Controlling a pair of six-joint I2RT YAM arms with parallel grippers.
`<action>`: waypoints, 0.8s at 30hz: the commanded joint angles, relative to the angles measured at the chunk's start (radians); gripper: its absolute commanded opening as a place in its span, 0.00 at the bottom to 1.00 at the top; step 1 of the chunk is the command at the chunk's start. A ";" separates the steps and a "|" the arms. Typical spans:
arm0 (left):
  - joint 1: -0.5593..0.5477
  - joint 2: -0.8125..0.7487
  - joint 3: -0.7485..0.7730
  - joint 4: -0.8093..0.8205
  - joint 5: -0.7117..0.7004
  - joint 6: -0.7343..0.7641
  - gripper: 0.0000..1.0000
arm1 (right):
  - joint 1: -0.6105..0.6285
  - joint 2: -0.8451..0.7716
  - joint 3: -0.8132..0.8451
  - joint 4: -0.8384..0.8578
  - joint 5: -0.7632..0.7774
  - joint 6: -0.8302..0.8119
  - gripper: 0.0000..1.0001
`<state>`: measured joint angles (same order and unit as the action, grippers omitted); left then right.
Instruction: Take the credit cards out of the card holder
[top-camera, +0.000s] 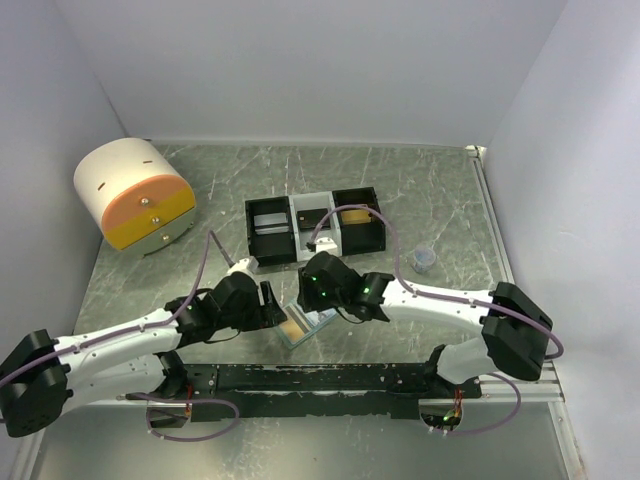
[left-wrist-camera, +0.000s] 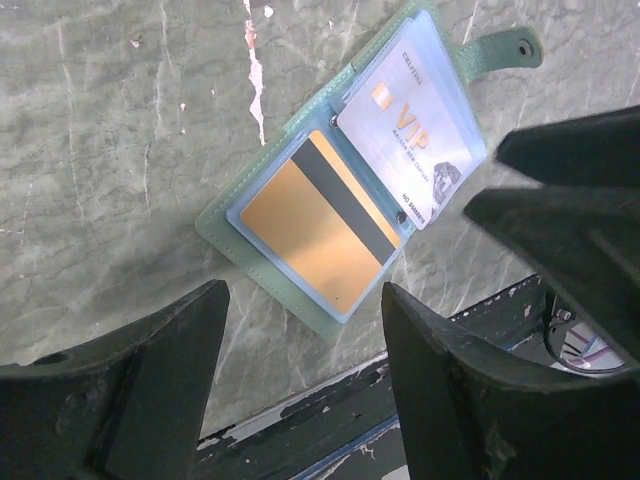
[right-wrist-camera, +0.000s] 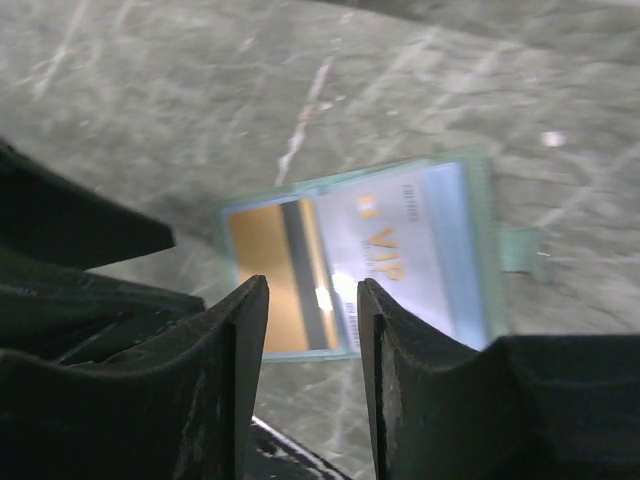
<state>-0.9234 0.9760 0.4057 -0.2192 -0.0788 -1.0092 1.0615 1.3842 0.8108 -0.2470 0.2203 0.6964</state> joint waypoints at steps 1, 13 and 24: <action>0.003 -0.045 0.018 -0.035 -0.032 -0.027 0.74 | 0.001 0.030 -0.055 0.183 -0.214 0.032 0.40; 0.003 -0.071 -0.003 -0.020 0.014 -0.004 0.73 | -0.003 0.208 -0.019 0.146 -0.164 0.031 0.35; -0.010 0.084 0.015 0.116 0.101 0.032 0.60 | -0.025 0.217 -0.094 0.190 -0.191 0.080 0.35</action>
<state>-0.9253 1.0237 0.4046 -0.1848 -0.0238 -0.9970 1.0466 1.5967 0.7685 -0.0772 0.0368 0.7334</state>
